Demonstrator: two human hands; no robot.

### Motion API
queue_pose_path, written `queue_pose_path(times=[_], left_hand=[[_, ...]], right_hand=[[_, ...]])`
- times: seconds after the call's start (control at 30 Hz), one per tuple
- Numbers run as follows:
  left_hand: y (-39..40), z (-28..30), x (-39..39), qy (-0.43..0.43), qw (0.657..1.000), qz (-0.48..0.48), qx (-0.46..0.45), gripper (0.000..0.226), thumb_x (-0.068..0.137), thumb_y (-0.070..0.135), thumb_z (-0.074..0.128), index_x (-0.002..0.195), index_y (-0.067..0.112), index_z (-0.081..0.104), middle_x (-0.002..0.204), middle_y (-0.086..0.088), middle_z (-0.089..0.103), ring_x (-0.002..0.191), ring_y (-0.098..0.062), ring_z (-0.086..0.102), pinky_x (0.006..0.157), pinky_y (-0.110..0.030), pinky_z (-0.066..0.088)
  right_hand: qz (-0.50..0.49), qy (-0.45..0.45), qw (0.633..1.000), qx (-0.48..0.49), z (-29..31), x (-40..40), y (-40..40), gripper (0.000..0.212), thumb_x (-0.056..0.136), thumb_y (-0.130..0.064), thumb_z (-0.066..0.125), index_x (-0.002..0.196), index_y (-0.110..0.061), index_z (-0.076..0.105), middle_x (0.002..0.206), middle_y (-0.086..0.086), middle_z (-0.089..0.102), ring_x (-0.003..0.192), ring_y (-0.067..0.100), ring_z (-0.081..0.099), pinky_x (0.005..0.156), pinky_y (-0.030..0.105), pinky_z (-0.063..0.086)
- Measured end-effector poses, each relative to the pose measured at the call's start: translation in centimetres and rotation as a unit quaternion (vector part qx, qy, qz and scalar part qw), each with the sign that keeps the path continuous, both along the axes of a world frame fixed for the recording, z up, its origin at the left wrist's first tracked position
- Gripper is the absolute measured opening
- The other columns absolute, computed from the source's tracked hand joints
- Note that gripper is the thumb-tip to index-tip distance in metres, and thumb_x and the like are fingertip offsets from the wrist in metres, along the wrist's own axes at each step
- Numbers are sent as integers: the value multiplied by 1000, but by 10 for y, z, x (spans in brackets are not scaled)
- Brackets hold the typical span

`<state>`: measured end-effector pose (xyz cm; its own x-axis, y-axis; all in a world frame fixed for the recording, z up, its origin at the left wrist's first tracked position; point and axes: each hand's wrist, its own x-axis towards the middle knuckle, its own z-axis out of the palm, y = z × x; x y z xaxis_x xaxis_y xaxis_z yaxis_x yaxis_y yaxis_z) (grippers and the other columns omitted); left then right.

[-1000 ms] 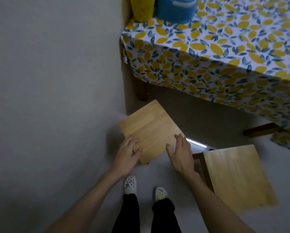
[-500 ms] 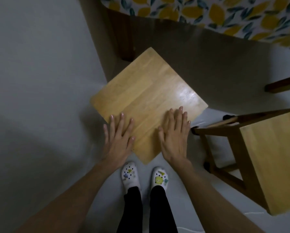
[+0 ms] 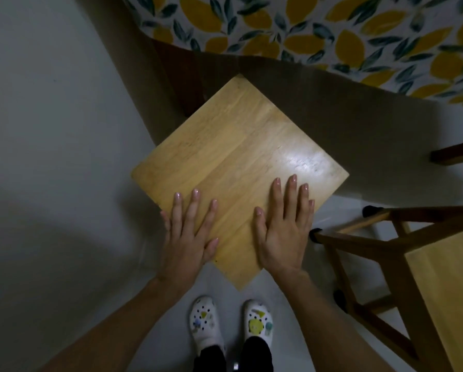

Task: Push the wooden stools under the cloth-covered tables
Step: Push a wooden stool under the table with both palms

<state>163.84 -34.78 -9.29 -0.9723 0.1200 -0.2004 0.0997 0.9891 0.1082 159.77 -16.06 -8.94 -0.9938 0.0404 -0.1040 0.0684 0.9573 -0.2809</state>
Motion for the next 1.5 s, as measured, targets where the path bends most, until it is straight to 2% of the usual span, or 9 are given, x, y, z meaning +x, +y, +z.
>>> queue_pose_path(times=[0.13,0.43,0.5,0.7,0.87,1.0,1.23,1.4,1.5], left_hand=[[13,-1,-58,9,1000,4,-20,66,90,49,29,150,24,20,157,-17,17,144,-43,11,109,-65,16],[51,1,-200,23,999,33,-20,67,90,52,15,151,26,8,160,-14,3,145,-42,-3,111,-60,-1],[57,2,-223,29,999,41,-15,67,90,52,14,151,26,6,160,-15,2,145,-42,-4,110,-58,-4],[65,0,-263,28,998,56,-8,64,91,52,20,149,25,19,158,-17,13,144,-45,4,109,-58,-3],[64,0,-265,16,998,61,-22,66,91,54,14,151,26,12,159,-14,6,145,-41,-3,110,-56,-4],[68,9,-258,18,998,67,-10,67,92,54,9,151,22,3,159,-16,-1,145,-37,-9,113,-61,1],[104,35,-199,66,976,129,161,61,98,33,21,150,5,7,160,-14,0,147,-27,-10,118,-47,-4],[125,50,-125,48,965,160,200,60,99,19,34,150,3,6,160,-12,-4,146,-23,-14,119,-43,-5],[147,70,-85,30,970,116,213,63,98,14,36,149,5,1,159,-10,-11,145,-20,-18,118,-39,-8]], right_hand=[[9,16,1000,-8,1,-62,13,64,99,-50,27,155,-20,16,164,7,6,150,26,-3,121,41,-5],[40,38,998,13,0,-213,47,62,99,-50,24,152,-18,27,161,11,18,149,32,9,121,46,4],[46,37,998,10,0,-239,54,62,100,-50,27,153,-19,23,162,11,16,149,32,7,120,44,0],[64,27,998,-9,-3,-282,61,65,97,-50,26,154,-19,23,160,13,21,148,35,11,119,41,-1],[68,47,996,-18,-2,-282,61,67,95,-52,26,149,-13,33,155,18,32,145,35,21,119,42,5],[63,44,996,-46,7,-265,64,58,97,-46,34,144,-11,41,154,15,34,145,30,23,120,45,8],[53,63,994,-72,32,-208,80,60,98,-49,25,145,-14,39,153,12,36,146,27,20,122,45,7],[36,72,994,-69,62,-151,114,59,99,-46,32,150,-15,31,161,8,21,150,22,8,122,41,1],[20,82,995,-45,82,-114,143,59,99,-45,31,149,-15,32,161,8,22,150,23,9,122,43,5]])
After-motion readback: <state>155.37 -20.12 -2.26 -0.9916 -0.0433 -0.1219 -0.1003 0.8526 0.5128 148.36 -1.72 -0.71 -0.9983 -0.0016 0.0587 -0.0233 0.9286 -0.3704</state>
